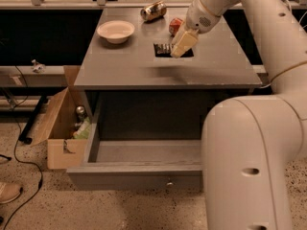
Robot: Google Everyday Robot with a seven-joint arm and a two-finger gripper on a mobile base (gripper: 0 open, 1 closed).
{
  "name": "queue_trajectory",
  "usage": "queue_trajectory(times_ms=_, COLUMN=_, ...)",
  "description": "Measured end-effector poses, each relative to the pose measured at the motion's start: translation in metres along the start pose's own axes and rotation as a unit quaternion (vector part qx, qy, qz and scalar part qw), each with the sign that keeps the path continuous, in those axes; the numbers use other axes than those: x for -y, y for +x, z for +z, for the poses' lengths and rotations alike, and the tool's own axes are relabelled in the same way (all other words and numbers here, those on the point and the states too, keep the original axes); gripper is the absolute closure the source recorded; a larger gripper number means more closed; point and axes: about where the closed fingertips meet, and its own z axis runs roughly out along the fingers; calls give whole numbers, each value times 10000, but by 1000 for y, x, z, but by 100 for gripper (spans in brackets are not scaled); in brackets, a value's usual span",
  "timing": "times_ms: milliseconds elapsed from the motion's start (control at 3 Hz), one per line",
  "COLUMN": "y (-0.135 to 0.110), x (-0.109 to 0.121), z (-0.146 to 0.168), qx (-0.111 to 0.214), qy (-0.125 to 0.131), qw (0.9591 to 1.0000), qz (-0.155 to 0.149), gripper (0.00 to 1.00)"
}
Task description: Place rxbar chocolate into top drawer
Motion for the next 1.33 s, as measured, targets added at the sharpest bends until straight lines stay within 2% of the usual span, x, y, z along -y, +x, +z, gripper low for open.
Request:
queue_trajectory(times_ms=333, y=2, x=-16, z=-30, qx=348, qy=157, qw=9993, qz=50, gripper=100)
queue_trajectory(times_ms=667, y=10, x=-39, z=-59, qx=673, qy=437, qw=9967, qz=159, gripper=100)
queue_trajectory(times_ms=1000, y=23, x=-70, z=-78, qx=968, qy=701, qw=9921, qz=373, gripper=100)
queue_trajectory(times_ms=1333, y=44, x=-109, z=-65, qx=1029, qy=573, qw=9906, qz=703, gripper=100)
